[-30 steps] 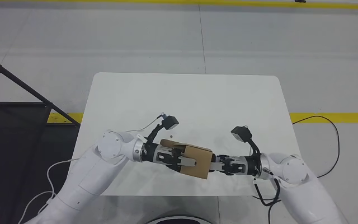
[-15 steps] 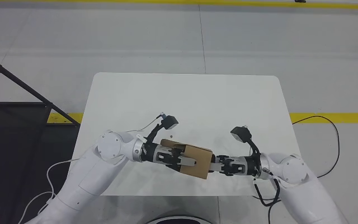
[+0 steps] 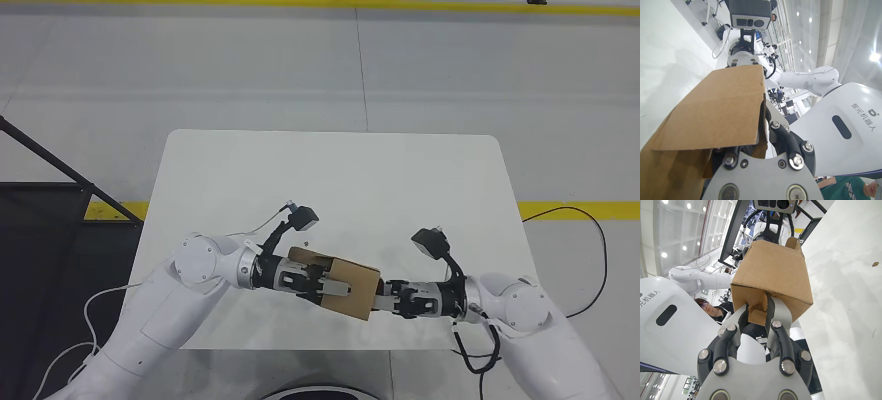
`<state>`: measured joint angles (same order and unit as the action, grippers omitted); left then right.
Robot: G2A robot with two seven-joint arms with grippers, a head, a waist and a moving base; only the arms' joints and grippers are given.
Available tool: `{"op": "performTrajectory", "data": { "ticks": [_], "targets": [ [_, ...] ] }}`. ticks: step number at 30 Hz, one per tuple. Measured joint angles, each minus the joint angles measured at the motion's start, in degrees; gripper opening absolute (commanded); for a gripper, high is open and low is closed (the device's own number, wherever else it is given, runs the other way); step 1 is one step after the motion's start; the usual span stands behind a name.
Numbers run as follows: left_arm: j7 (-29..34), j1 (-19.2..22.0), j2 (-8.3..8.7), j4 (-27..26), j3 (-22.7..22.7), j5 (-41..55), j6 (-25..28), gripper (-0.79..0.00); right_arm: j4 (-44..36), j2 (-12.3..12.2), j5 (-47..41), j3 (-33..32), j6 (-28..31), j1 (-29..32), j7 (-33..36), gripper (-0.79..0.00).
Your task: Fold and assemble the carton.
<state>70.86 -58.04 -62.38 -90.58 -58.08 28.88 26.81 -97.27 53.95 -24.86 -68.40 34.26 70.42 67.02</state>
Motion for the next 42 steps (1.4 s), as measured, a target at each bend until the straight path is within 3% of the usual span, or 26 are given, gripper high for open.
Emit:
{"op": "performTrajectory", "data": {
  "ticks": [32,34,36,38,42],
  "targets": [
    [-0.8,0.3,-0.44,0.8,0.7,1.0,0.2,-0.785,-0.9,-0.2,-0.4,-0.6,3.2,1.8,-0.7,-0.443],
    [-0.8,0.3,-0.44,0.8,0.7,1.0,0.2,-0.785,-0.7,-0.2,-0.5,-0.6,3.2,1.9,-0.7,-0.409],
    [-0.8,0.3,-0.44,0.8,0.7,1.0,0.2,-0.785,-0.7,-0.2,-0.6,-0.6,3.3,1.9,-0.6,-0.289],
    [-0.8,0.3,-0.44,0.8,0.7,1.0,0.2,-0.785,-0.5,-0.2,-0.8,-0.7,3.4,2.0,-0.5,-0.222],
    [-3.0,-0.6,-0.39,-0.6,0.5,-0.3,-0.7,-0.785,-1.0,-0.4,-1.0,-1.3,4.2,2.6,-1.2,-0.256]
  ]
}}
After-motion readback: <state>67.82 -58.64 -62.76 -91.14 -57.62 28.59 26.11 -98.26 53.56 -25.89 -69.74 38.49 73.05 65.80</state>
